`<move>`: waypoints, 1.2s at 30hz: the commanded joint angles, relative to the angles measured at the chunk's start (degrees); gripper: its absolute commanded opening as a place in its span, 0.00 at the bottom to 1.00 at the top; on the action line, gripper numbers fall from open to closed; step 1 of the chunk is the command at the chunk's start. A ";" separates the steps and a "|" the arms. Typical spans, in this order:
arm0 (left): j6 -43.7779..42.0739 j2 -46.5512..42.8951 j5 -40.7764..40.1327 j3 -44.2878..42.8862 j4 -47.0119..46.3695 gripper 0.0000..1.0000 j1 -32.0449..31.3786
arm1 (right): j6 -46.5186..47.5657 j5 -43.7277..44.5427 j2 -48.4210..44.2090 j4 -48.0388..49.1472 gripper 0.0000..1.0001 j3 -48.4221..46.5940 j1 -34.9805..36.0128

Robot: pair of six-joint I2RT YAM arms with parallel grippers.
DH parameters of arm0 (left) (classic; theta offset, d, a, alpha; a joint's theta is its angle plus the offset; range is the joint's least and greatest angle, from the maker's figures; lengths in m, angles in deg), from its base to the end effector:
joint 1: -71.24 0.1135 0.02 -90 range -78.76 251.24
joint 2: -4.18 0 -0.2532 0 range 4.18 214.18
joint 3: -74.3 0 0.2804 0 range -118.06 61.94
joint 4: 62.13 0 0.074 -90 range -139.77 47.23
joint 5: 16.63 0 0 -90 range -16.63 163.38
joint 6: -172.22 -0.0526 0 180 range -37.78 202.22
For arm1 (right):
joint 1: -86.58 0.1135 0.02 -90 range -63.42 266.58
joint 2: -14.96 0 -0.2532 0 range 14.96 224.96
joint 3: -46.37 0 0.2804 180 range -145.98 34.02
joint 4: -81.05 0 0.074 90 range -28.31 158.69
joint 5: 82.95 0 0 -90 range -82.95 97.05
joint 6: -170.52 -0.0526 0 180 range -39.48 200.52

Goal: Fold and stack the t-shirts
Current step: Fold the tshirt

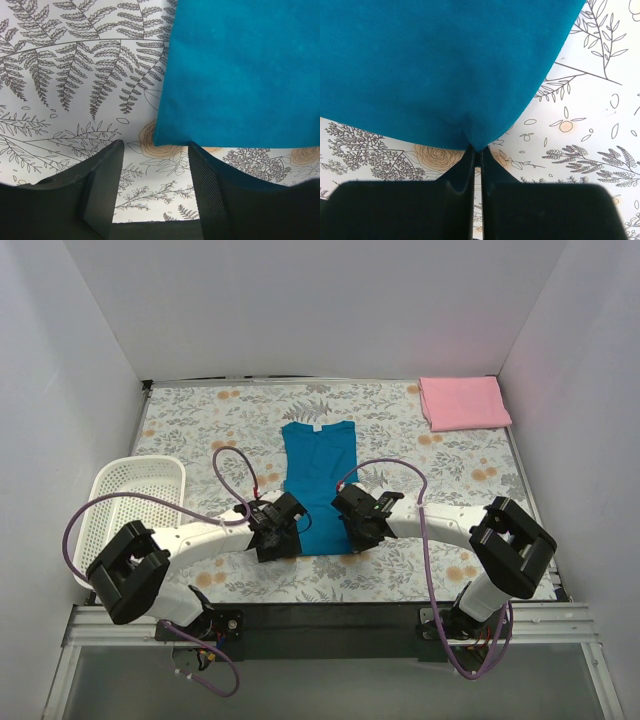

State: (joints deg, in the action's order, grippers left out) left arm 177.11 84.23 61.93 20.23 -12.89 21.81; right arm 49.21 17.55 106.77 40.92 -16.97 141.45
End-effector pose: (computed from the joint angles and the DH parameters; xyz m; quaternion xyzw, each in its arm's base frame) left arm 0.1772 -0.1910 0.1187 -0.3931 0.9052 -0.0915 0.1333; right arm 0.1922 0.2565 0.1159 -0.1831 0.9614 0.0606 0.1964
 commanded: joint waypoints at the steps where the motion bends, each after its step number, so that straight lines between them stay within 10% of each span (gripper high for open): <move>1: -0.06 0.89 -1.21 -2.49 1.08 0.52 -0.67 | 0.55 -0.66 5.13 -1.59 0.01 5.28 0.41; 22: 0.82 9.68 -2.80 -5.04 2.76 0.36 -1.54 | 1.95 -2.77 6.36 0.00 0.01 5.72 0.59; 36: 1.00 11.97 -1.04 -5.48 4.77 0.00 -2.60 | 3.36 -3.12 4.26 -0.35 0.01 5.10 1.55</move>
State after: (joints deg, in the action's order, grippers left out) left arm 177.86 93.02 59.92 12.99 -10.24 20.04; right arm 51.86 16.72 106.47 41.77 -16.46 141.54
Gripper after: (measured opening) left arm 0.036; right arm 0.038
